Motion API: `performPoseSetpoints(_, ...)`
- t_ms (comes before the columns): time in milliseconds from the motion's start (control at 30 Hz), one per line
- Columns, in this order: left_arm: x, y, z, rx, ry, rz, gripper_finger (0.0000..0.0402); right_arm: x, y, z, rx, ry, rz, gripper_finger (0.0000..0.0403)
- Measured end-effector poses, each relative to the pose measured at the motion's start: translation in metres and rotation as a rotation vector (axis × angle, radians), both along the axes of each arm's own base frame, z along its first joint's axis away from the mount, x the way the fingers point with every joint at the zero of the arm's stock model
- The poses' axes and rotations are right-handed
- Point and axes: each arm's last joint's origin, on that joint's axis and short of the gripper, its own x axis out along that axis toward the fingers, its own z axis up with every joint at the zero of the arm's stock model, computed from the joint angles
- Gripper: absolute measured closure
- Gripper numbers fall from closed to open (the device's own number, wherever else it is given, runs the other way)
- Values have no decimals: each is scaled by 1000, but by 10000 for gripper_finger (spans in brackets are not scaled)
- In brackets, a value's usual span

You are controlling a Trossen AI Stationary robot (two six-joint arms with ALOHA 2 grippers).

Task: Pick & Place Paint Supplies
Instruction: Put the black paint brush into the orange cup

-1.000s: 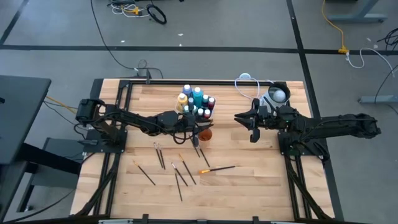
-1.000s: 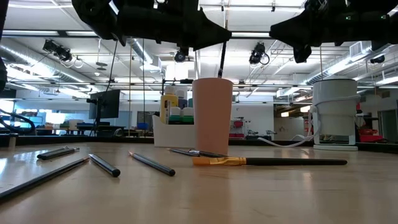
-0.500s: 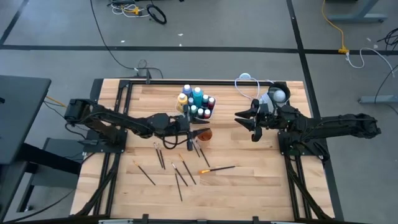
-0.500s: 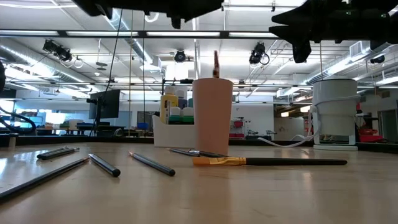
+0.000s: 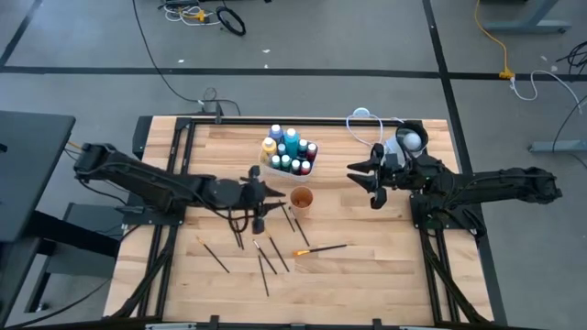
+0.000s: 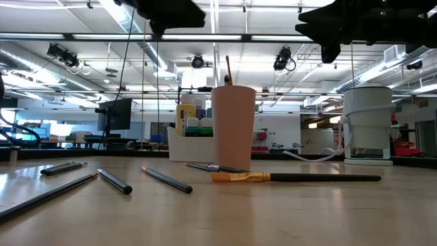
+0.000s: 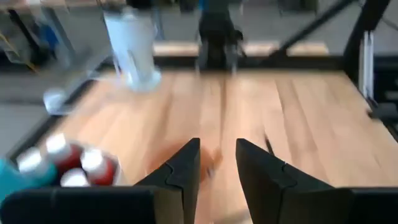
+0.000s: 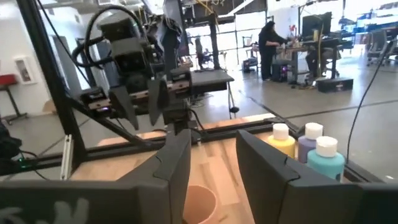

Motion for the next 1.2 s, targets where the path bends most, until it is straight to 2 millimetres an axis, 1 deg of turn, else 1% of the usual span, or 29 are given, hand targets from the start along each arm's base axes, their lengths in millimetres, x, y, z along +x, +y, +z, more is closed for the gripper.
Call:
performPoseSetpoints(100, -11, -3, -7, -17, 124, -20, 289, 1, 1, -2, 5, 12, 25, 270)
performPoseSetpoints(200, -20, -4, -18, -44, 248, 18, 283, 3, 1, -3, 41, 20, 65, 270)
performPoseSetpoints(400, -35, -3, -37, -181, 438, 188, 250, 10, 1, -13, 103, 83, 71, 270)
performPoseSetpoints(467, -42, -1, -43, -277, 503, 286, 236, 13, 0, -15, 105, 87, 69, 267)
performPoseSetpoints(500, -45, 0, -45, -356, 517, 352, 230, 14, 0, -15, 104, 78, 69, 265)
performPoseSetpoints(567, -52, 2, -49, -494, 532, 501, 221, 16, 0, -15, 101, 62, 70, 260)
performPoseSetpoints(633, -56, 3, -57, -578, 510, 618, 216, 17, 0, -13, 93, 39, 69, 254)
performPoseSetpoints(800, -69, 7, -84, -678, 529, 768, 216, 17, 0, -12, 90, 27, 62, 246)
performPoseSetpoints(967, -86, 12, -113, -728, 523, 926, 222, 17, 0, -12, 90, 29, 63, 245)
performPoseSetpoints(1100, -98, 15, -131, -760, 534, 984, 223, 16, 0, -12, 90, 29, 63, 245)
performPoseSetpoints(1200, -100, 15, -144, -817, 490, 964, 223, 16, 0, -12, 90, 29, 63, 245)
